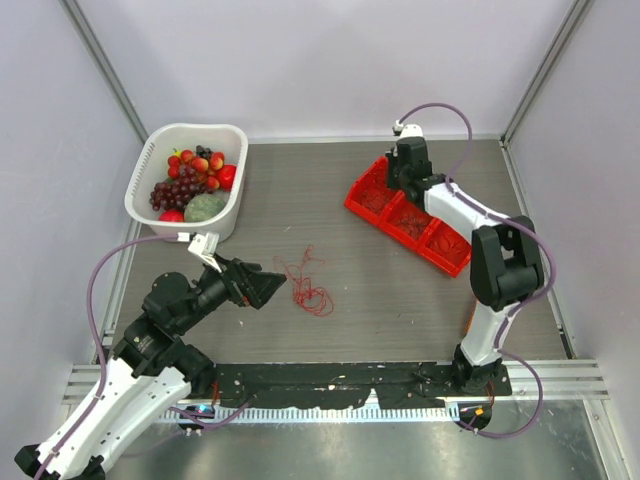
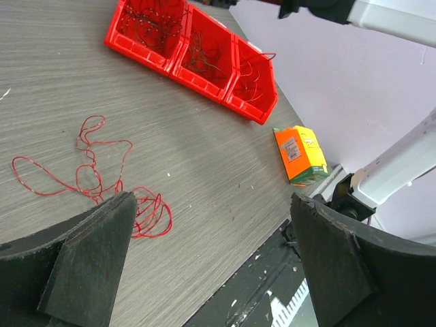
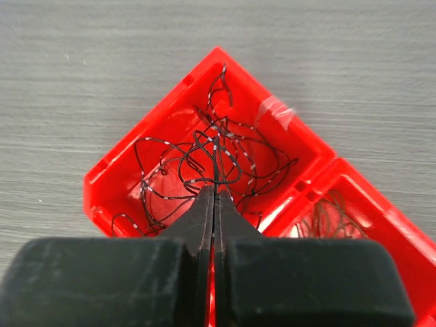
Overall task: Untangle the cables
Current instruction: Place the cable in the bin.
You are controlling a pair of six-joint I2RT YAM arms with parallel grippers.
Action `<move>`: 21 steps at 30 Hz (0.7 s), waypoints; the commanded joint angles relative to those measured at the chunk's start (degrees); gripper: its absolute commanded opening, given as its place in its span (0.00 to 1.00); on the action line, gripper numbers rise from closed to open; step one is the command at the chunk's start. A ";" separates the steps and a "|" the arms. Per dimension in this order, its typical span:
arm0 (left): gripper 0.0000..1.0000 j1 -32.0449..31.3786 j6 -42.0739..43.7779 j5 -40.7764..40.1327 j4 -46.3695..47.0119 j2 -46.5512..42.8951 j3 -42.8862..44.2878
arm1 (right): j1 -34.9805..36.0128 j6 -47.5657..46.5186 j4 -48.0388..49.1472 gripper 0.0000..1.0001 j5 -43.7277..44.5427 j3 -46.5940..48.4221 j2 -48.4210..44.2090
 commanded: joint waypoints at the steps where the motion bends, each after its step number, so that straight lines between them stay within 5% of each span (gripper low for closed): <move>1: 1.00 -0.05 -0.45 0.32 0.87 0.31 0.47 | 0.41 -1.45 -0.02 0.01 0.61 4.96 7.34; 9: 1.00 -0.13 -0.54 -2.14 -3.44 0.57 0.82 | 0.41 -3.05 -6.35 0.01 0.69 14.65 17.82; 13: 1.00 -0.05 -1.50 -3.55 -5.98 3.81 1.61 | 0.41 -1.38 -7.58 0.04 2.10 14.04 15.73; 17: 1.00 -0.13 -2.65 -3.90 -6.78 7.85 1.35 | 0.58 -0.06 -15.74 0.16 2.45 19.48 14.84; 21: 0.99 -0.05 -4.40 -3.73 -7.48 12.25 1.70 | 0.85 1.09 -26.03 0.41 5.00 26.78 15.19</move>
